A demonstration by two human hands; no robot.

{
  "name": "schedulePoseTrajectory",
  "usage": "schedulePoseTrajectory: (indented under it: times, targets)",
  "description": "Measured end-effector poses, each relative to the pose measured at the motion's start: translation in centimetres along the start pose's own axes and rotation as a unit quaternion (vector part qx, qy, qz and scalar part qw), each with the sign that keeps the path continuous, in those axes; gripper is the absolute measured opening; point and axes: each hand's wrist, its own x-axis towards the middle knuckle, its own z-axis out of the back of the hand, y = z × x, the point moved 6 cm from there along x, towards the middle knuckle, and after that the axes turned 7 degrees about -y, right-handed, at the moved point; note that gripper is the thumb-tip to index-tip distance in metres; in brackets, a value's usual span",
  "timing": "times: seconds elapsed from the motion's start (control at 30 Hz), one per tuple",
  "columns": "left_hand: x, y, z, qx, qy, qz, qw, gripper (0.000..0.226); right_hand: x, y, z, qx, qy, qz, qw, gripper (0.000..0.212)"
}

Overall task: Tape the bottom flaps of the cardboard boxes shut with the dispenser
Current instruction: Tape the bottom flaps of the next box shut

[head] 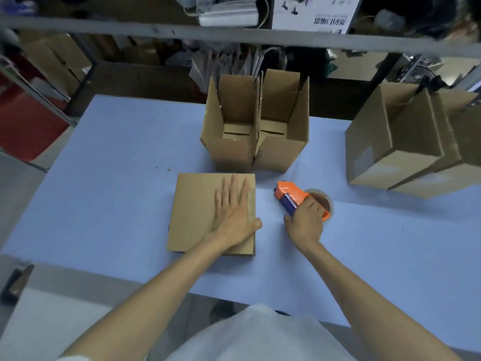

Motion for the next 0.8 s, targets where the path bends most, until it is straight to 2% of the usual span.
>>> schedulePoseTrajectory:
  times: [0.1,0.2,0.27,0.33,0.4,0.47,0.53,0.7,0.8]
  targets:
    - [0.2,1.2,0.5,0.020,-0.003,-0.057,0.998,0.106,0.5,-0.2,-1.6,-0.075,0.017,0.023,0.997,0.047]
    - [0.1,1.8,1.0,0.001,0.007,-0.064,0.998,0.105,0.6,-0.5,-0.9,-0.054,-0.004,0.037,0.998,0.045]
    - [-0.4,1.4,2.1,-0.091,-0.024,-0.048,0.994,0.098,-0.1,-0.6,1.0,0.042,-0.036,0.068,0.996,0.040]
    - [-0.7,0.4,4.2,-0.231,-0.084,-0.036,0.969,0.080,-1.3,-0.2,3.6,0.138,-0.070,0.129,0.979,0.036]
    - [-0.9,-0.8,6.4,-0.309,-0.111,-0.060,0.943,0.065,-2.9,0.3,6.4,0.166,-0.104,0.205,0.959,0.025]
    - [-1.3,-2.4,8.2,-0.314,-0.086,-0.124,0.938,0.054,-4.2,0.8,8.8,0.158,-0.133,0.264,0.942,0.020]
    - [-1.8,-3.6,9.7,-0.298,-0.054,-0.176,0.937,0.038,-4.9,1.1,10.7,0.145,-0.157,0.300,0.930,0.027]
    - [-2.3,-4.0,12.1,-0.307,-0.054,-0.188,0.931,0.017,-5.1,0.9,12.5,0.150,-0.157,0.324,0.921,0.030]
    - [-2.3,-4.2,12.9,-0.276,-0.107,-0.193,0.935,0.010,-5.0,0.9,12.3,0.165,-0.106,0.349,0.917,0.032]
